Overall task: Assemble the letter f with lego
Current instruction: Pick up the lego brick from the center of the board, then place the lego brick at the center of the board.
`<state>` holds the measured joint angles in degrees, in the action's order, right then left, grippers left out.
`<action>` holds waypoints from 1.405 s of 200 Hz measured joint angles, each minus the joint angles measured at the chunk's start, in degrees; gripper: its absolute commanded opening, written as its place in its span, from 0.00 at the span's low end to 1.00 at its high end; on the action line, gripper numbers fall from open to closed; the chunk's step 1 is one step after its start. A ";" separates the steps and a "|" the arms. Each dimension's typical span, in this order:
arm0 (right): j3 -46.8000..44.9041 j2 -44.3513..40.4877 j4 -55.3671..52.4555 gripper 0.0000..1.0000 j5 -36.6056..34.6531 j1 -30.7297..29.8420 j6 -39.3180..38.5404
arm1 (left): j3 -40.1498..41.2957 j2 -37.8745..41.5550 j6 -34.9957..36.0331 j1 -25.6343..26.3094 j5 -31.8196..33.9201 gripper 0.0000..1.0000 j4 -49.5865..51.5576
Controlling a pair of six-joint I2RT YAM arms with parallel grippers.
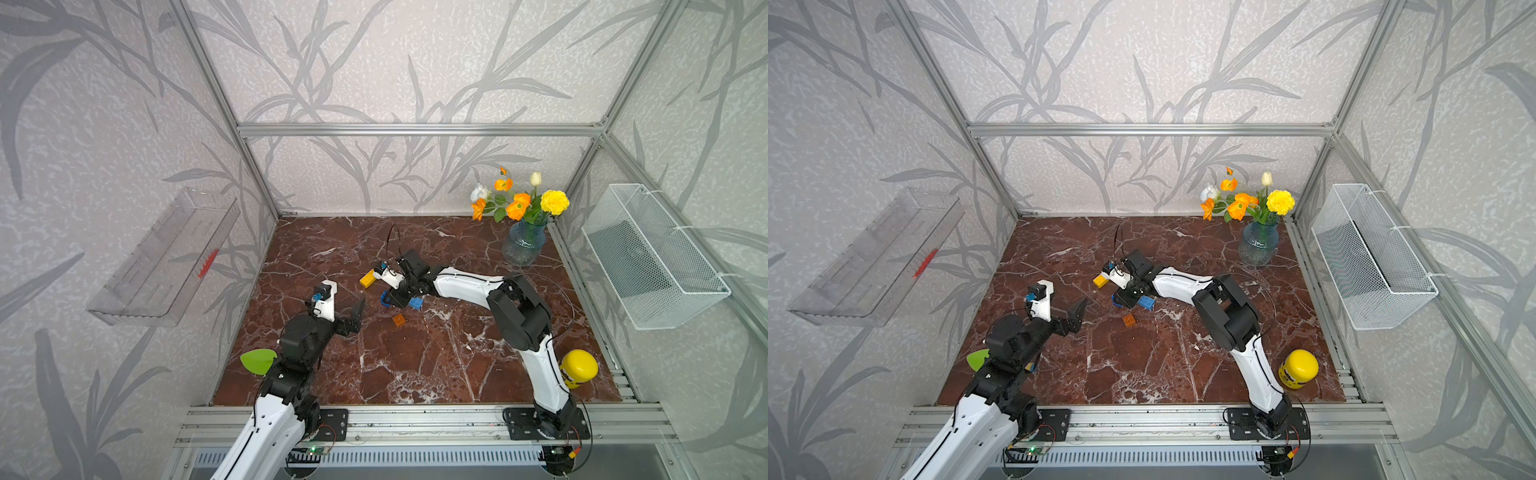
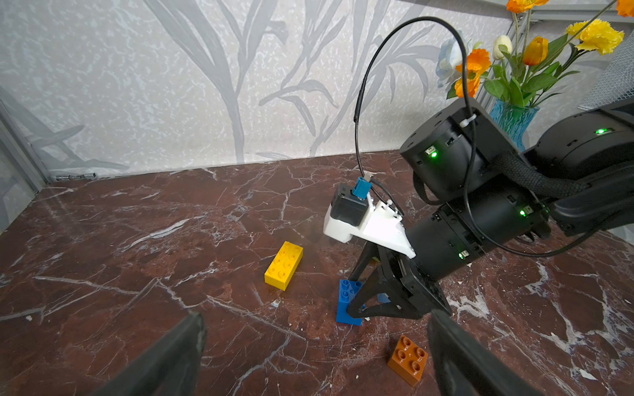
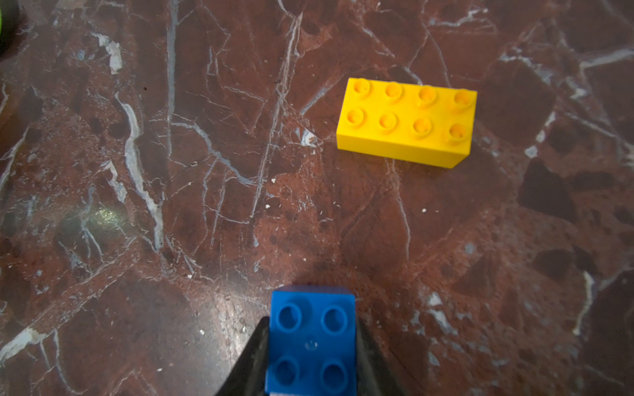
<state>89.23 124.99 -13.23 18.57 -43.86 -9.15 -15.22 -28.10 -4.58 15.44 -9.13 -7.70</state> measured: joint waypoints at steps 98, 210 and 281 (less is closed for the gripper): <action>-10.80 -16.68 -1.49 0.26 -3.58 6.51 0.24 | -0.35 -12.55 0.13 0.00 -2.95 0.99 -4.81; -19.58 -18.12 2.93 0.27 -4.57 16.98 -1.11 | -0.70 -13.03 1.60 0.00 -4.52 0.99 -6.38; -16.70 -14.12 1.95 0.27 -5.75 16.96 1.55 | -0.70 -12.61 1.60 0.00 -4.52 1.00 -6.47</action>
<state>72.53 110.87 -11.29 12.82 -26.89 -7.60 -15.92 -40.71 -2.98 15.44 -13.65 -14.17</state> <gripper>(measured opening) 0.351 0.993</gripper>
